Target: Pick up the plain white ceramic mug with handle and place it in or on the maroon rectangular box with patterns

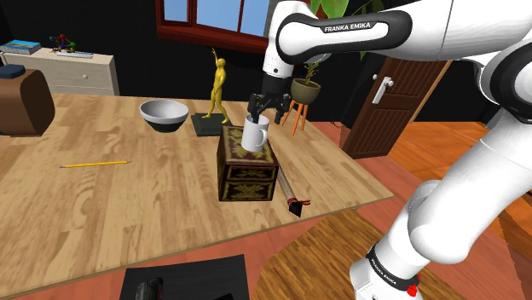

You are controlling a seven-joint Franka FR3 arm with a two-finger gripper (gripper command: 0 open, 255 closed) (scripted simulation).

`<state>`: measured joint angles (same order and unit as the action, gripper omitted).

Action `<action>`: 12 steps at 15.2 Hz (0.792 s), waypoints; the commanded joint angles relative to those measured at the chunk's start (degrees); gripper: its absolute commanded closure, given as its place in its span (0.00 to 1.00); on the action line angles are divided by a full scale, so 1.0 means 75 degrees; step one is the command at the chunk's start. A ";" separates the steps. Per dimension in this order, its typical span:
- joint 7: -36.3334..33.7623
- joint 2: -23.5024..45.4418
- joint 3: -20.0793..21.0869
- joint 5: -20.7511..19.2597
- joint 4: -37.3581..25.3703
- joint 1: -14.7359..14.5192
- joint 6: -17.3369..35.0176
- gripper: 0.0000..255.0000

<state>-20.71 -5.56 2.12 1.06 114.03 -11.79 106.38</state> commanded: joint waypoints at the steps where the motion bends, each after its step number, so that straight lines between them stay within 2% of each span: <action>1: 0.0000 0.0000 0.0000 0.0000 0.0000 0.0000 0.0000 0.00; 5: -0.0003 -0.0012 -0.0009 -0.0005 -0.0959 0.0007 -0.0971 0.00; 12: -0.0003 -0.0012 -0.0009 -0.0005 -0.0959 0.0007 -0.0971 0.00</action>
<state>-20.74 -5.66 2.05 1.02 106.87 -11.74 99.12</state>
